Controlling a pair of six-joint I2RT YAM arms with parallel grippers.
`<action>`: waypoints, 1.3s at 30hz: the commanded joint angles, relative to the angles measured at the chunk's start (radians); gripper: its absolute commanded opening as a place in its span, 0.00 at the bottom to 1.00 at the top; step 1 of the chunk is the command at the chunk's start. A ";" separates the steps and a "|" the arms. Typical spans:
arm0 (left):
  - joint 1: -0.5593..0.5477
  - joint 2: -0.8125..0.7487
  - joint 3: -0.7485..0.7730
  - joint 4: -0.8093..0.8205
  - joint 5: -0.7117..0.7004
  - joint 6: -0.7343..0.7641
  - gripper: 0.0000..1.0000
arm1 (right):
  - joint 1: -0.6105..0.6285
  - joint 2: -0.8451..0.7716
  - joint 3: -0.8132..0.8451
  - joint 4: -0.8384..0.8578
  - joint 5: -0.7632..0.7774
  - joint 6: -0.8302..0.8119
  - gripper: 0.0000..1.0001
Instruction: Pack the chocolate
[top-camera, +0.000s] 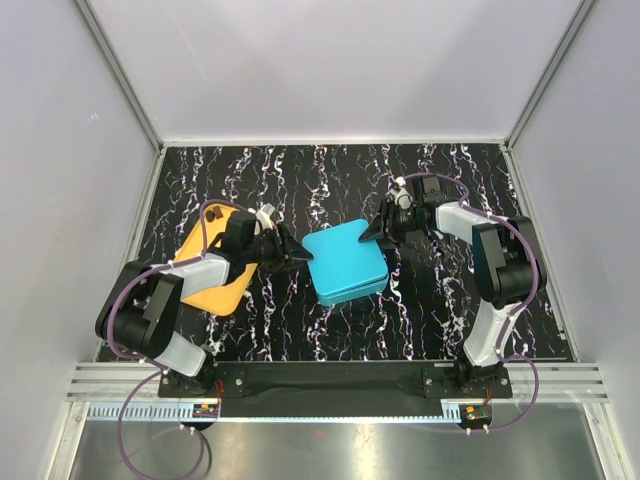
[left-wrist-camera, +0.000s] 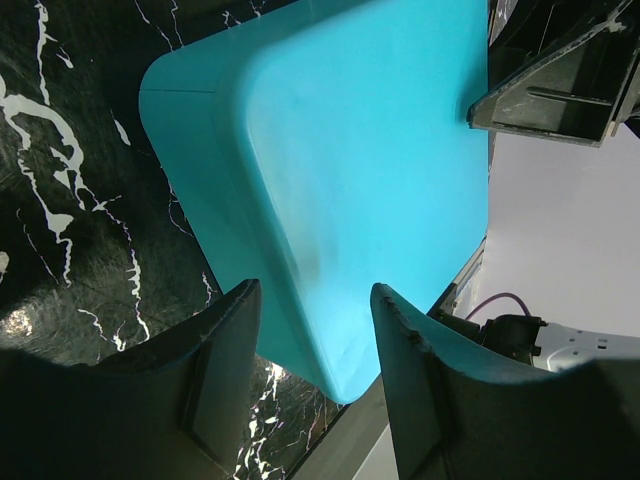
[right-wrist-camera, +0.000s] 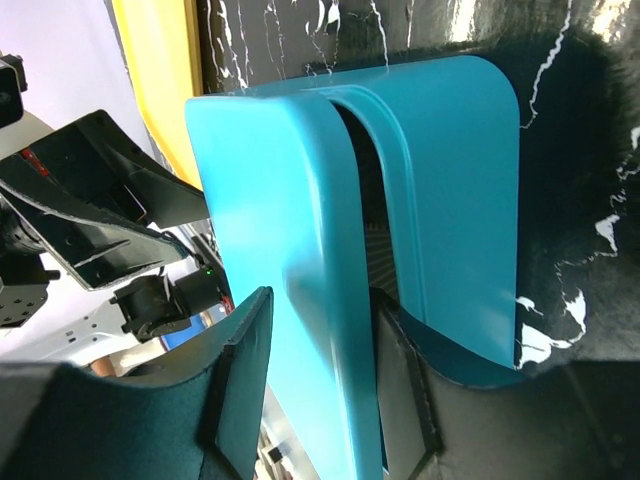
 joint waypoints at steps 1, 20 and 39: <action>-0.004 -0.001 0.029 0.037 -0.006 0.016 0.53 | -0.011 -0.056 0.039 -0.033 0.056 -0.038 0.50; -0.006 0.007 0.090 -0.002 -0.011 0.032 0.53 | -0.016 -0.141 0.070 -0.201 0.250 -0.110 0.52; -0.015 0.105 0.230 -0.094 -0.068 0.094 0.52 | -0.017 -0.187 0.035 -0.217 0.296 -0.119 0.52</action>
